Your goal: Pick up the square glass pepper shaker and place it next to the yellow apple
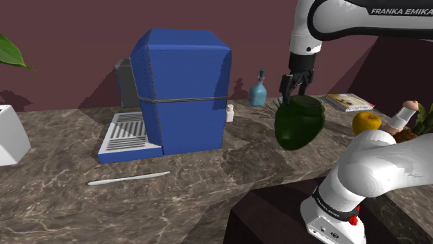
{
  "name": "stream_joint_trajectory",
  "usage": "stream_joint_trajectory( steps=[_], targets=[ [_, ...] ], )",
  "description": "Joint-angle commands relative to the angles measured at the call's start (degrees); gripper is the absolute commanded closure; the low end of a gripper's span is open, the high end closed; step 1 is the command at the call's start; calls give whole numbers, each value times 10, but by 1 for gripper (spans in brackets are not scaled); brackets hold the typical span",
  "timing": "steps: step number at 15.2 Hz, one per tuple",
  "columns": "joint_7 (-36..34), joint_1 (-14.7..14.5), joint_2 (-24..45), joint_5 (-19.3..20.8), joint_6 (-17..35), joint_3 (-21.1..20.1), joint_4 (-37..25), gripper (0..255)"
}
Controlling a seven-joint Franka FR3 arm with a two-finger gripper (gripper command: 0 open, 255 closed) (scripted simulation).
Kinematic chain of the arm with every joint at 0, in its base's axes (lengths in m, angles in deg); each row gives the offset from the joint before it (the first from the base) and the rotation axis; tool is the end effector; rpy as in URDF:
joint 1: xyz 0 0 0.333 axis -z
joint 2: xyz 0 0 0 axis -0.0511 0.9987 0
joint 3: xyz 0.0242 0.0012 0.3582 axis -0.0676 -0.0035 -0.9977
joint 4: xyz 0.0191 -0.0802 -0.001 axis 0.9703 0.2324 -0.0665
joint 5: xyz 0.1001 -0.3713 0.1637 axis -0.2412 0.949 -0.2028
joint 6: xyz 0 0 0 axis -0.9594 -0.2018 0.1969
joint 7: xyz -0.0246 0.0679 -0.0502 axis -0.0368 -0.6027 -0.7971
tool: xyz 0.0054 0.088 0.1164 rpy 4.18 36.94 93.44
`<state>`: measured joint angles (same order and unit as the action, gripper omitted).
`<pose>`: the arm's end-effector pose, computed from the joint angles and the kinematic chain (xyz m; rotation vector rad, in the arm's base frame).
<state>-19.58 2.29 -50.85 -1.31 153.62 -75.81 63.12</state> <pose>0.2783 -0.0356 0.5387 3.0609 -0.2071 -0.1698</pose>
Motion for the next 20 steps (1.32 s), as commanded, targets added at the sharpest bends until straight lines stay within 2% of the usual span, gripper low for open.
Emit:
stream_joint_trajectory(
  steps=[1,10,20],
  targets=[
    [0,0,0,0,0,0,0,0],
    [-27,-2,158,-5,191,6,-4,0],
    [-44,3,365,-19,355,5,-88,0]
  ],
)
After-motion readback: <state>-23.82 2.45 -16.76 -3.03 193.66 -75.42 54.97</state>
